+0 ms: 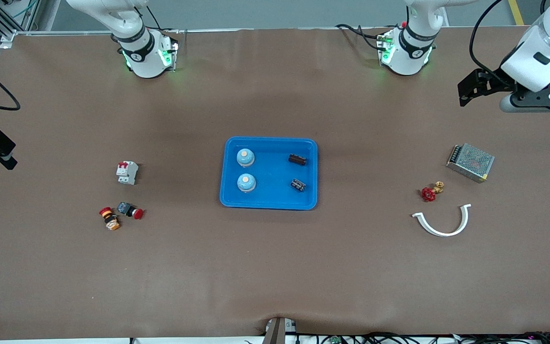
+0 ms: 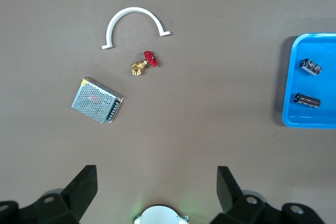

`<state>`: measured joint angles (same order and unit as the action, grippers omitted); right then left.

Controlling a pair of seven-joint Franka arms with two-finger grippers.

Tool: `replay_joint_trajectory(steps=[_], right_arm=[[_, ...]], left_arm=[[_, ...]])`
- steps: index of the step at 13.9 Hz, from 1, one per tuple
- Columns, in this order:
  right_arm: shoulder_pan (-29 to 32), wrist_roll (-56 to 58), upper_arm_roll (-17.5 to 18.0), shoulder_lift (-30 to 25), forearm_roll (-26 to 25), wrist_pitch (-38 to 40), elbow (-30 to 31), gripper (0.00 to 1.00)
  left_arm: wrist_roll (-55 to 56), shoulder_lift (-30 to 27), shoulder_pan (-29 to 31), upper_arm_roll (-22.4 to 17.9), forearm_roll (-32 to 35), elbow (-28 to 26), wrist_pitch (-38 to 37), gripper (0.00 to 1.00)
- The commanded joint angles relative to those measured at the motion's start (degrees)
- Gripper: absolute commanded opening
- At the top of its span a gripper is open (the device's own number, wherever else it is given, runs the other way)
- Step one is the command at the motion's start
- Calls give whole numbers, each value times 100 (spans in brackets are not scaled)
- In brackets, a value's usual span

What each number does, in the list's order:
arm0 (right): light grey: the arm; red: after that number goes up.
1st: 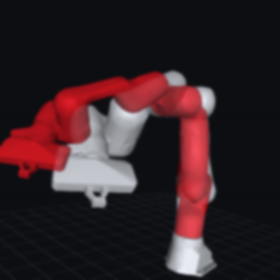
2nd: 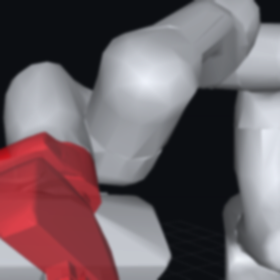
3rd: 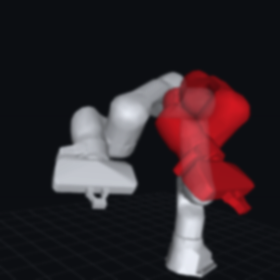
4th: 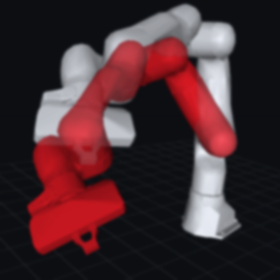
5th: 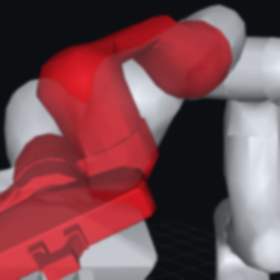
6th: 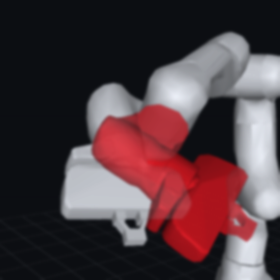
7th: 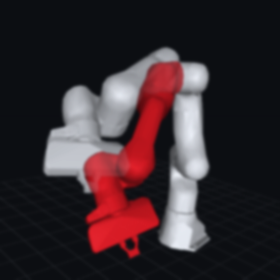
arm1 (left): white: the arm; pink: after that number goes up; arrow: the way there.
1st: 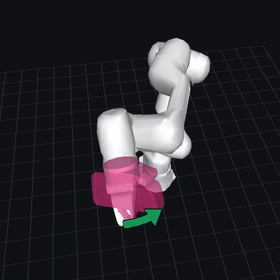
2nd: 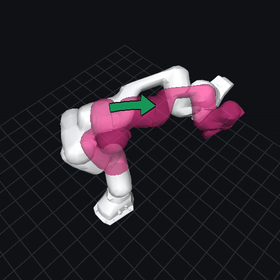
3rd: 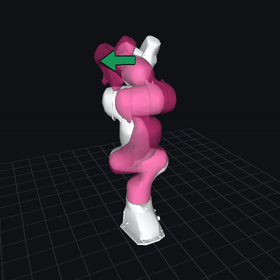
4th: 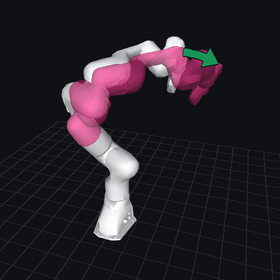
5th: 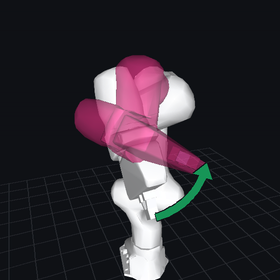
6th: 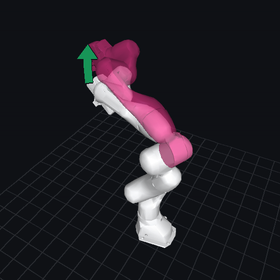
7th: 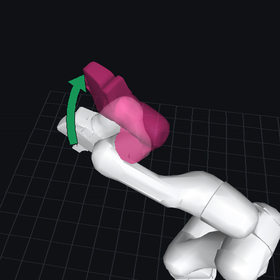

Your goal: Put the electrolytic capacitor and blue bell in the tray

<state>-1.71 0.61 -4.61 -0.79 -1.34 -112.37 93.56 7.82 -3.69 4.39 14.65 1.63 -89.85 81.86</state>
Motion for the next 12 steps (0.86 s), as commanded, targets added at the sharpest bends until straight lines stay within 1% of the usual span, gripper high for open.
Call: replay_joint_trajectory(steps=[1, 7, 10, 12], right_arm=[[-40, -8, -23, 9, -121, -39, -13, 100], [-58, -8, -23, 9, -130, -153, -31, 100], [-23, -17, -31, 9, -130, -75, -137, 100], [4, -8, -31, 87, -130, 283, -145, 100]], left_arm=[[-97, -149, 133, 29, 39, -6, -82, 100], [-97, -149, 142, 21, 39, 12, -73, 100], [-97, -141, 142, 21, 48, 12, -47, 100], [-97, -132, 133, 29, 56, 12, -47, 100]])
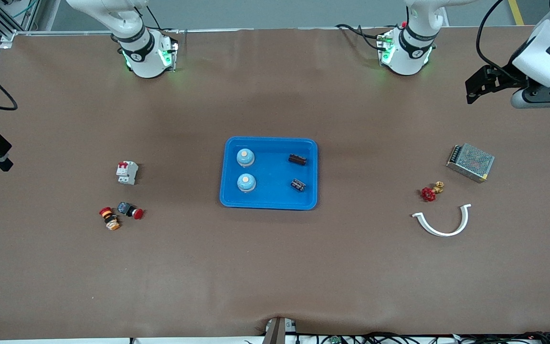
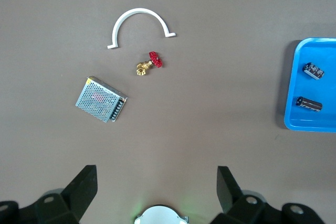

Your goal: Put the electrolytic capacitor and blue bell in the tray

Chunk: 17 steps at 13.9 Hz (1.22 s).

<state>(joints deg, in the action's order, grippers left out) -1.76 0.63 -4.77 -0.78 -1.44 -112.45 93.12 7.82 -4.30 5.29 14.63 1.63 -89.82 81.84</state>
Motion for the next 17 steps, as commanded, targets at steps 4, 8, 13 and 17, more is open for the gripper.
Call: replay_joint_trajectory(steps=[4, 8, 13, 17], right_arm=[[-9, -46, -15, 157, -67, 794, -197, 100], [-158, 7, -15, 279, -41, 2392, -1189, 100], [18, 16, -41, 271, 21, 2825, -1165, 100], [18, 16, -41, 271, 21, 2834, -1147, 100]], left_arm=[[-96, -80, 52, 22, 47, 8, -45, 100], [-271, -98, 60, 13, 65, 17, -89, 100], [-307, -89, 52, -48, 65, 17, -89, 100], [-298, -63, 43, -48, 39, 17, -54, 100]])
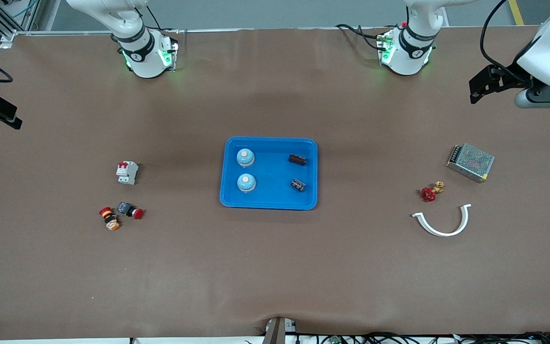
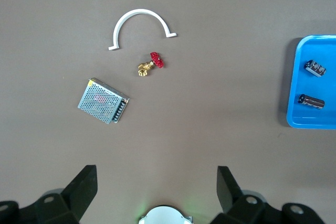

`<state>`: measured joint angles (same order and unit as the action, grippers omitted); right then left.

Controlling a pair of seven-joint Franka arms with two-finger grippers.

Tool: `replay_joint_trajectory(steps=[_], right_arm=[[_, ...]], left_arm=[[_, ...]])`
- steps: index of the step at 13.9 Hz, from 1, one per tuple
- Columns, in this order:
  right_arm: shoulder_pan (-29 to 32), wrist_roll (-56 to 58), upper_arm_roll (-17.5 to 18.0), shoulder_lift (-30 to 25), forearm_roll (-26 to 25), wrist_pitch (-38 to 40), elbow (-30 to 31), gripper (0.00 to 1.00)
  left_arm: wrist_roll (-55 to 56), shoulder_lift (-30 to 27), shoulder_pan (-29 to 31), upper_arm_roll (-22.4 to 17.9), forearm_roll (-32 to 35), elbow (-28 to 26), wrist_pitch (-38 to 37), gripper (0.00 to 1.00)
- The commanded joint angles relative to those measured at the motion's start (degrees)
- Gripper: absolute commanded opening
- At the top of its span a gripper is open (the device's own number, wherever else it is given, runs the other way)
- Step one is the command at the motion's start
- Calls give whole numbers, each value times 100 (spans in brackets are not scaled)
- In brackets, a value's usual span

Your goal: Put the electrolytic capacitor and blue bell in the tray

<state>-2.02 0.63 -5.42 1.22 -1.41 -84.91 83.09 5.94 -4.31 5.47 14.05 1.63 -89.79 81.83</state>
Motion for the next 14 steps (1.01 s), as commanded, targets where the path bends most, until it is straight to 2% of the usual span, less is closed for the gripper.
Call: replay_joint_trajectory(steps=[1, 14], right_arm=[[44, 16, 23, 62, 18, 80, -135, 100], [35, 16, 23, 71, 18, 97, -126, 100]], left_arm=[[-119, -78, 33, 10, 30, 6, -88, 100], [-374, -26, 42, -78, -58, 155, -97, 100]])
